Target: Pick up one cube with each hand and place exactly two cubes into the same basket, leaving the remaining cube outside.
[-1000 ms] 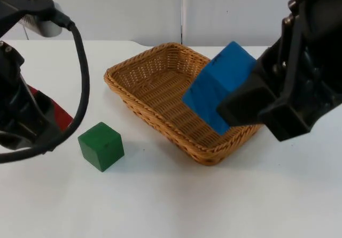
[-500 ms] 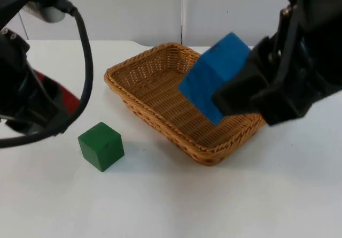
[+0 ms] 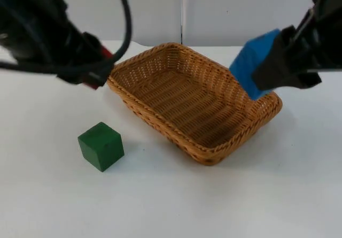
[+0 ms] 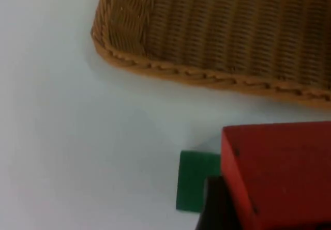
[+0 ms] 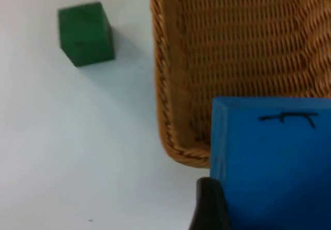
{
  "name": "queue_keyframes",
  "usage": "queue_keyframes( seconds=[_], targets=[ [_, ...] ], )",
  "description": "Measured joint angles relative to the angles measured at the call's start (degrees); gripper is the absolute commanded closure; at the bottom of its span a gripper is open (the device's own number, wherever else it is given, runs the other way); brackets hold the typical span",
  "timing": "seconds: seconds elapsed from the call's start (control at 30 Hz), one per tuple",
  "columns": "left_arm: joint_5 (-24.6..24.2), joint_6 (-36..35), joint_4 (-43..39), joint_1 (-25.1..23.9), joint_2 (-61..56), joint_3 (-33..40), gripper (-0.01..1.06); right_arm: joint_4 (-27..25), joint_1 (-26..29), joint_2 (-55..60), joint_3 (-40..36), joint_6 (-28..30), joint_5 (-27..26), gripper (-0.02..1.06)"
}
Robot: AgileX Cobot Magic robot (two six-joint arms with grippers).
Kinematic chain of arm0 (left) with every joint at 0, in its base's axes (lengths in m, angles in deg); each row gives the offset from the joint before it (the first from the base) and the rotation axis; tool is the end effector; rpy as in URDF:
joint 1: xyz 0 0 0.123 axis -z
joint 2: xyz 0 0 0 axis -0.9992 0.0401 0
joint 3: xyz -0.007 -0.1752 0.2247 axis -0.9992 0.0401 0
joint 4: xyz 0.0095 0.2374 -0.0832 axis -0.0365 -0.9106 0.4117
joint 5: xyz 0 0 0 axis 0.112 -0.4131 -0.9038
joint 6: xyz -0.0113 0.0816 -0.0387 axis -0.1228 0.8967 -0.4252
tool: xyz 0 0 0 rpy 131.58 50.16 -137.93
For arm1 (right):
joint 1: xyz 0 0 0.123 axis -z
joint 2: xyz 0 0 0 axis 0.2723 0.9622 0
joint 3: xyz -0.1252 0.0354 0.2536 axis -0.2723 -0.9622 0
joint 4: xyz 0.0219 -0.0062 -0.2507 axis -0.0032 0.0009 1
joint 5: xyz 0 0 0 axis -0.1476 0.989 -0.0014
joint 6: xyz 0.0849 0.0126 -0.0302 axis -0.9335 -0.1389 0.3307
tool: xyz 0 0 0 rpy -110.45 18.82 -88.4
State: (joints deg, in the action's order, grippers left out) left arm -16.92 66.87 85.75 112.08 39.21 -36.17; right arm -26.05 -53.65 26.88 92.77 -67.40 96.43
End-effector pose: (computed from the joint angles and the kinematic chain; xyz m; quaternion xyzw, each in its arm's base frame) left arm 0.2661 -0.1230 0.2391 0.2776 0.9080 -0.0528 0.3094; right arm 0.2325 0.1821 0.2568 -0.3141 0.8851 0.1147 0.3238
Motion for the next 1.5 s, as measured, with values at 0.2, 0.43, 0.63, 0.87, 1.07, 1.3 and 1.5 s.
queue_keyframes(
  seconds=[0.2,0.43,0.63,0.87,1.07,1.3,1.5],
  targets=[
    [0.1,0.5,0.0,0.0,7.6,-7.3,1.05,0.0,1.9,7.3,5.5,0.0,2.0,1.05],
    [0.2,2.8,0.1,0.0,15.4,-16.0,1.05,0.0,1.9,15.0,14.3,0.5,5.1,1.05],
    [0.6,4.7,0.2,0.0,22.6,-22.5,1.05,0.0,1.9,20.9,19.7,2.1,7.1,1.05],
    [1.2,7.3,1.6,0.0,29.1,-27.1,1.05,0.0,3.9,25.6,21.7,2.8,6.4,1.05],
    [4.8,7.8,2.2,0.0,32.7,-27.7,1.05,0.0,6.4,29.4,21.7,2.9,2.6,1.05],
    [7.9,8.1,3.0,0.0,35.5,-27.9,1.05,0.1,6.6,34.6,21.7,4.3,-3.2,1.05],
    [9.1,8.6,3.1,0.0,37.5,-28.2,1.05,0.0,6.6,37.8,21.7,4.6,-4.8,1.05]
  ],
)
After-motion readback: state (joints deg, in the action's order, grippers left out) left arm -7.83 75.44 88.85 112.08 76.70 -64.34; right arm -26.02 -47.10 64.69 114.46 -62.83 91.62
